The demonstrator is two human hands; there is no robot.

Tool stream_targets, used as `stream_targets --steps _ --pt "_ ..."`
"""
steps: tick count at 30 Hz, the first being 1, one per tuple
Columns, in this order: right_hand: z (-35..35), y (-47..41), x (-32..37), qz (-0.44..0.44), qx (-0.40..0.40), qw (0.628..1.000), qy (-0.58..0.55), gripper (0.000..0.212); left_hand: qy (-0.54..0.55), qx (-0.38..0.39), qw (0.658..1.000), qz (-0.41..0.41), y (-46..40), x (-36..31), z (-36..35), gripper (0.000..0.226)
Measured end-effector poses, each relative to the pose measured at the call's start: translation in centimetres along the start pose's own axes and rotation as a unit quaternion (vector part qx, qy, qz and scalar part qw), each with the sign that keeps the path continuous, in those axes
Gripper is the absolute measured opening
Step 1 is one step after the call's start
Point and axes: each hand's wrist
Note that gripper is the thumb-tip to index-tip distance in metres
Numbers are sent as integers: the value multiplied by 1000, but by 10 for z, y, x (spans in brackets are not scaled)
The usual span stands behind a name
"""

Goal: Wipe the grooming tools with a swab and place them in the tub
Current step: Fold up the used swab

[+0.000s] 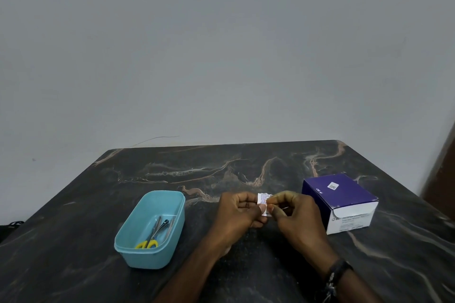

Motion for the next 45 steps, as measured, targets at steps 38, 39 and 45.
stream_targets --steps 38,39,45 --pt "5 10 18 63 1 987 -147 18 83 -18 994 -67 4 -13 2 13" --pt "4 10 17 62 -9 990 -124 15 74 -25 994 -70 4 -12 1 15" --pt "4 5 8 17 15 998 -62 7 -23 -45 994 -93 3 -11 5 35"
Point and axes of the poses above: each hand's wrist, its own y-axis away from the middle knuckle, its own z-axis out of the back of the hand, x = y × z, and after that the axes turned 11 degrees about x, right-handed
